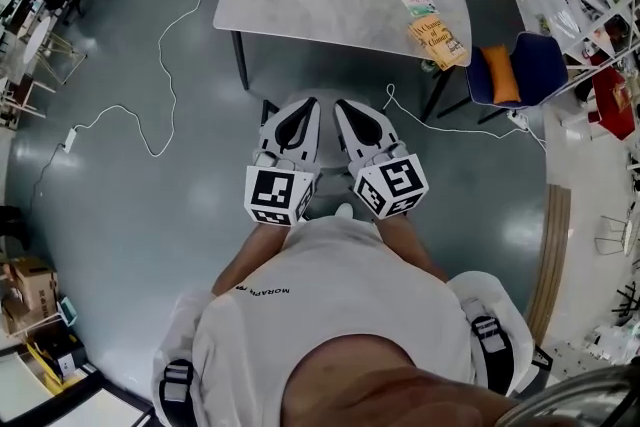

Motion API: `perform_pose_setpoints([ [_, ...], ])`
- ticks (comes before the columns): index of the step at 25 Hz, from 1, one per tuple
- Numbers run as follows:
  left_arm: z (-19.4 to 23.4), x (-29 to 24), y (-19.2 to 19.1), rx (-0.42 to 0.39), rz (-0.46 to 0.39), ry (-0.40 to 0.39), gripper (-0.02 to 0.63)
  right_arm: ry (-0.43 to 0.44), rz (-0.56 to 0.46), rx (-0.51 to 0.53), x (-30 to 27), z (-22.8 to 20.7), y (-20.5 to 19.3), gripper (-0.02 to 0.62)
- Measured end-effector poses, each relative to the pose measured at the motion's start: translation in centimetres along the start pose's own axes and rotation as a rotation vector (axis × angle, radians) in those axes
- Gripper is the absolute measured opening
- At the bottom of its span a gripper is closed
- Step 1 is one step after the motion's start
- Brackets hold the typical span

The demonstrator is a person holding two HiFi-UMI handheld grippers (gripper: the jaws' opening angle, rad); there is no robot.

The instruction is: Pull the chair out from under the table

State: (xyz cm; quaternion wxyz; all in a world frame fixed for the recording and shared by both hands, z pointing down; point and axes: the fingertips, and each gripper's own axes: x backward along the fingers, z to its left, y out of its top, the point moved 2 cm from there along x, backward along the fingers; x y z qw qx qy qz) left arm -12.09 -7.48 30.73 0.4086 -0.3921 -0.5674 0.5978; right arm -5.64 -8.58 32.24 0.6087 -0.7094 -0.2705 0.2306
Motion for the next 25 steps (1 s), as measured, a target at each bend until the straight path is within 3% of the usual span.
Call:
perform_pose_setpoints([
  [25,0.7,1.2,-0.2,0.01,-0.011,0.023,0.003,-0.019,-0.039,0.028,-0.3,1.1,0.6,0.014],
])
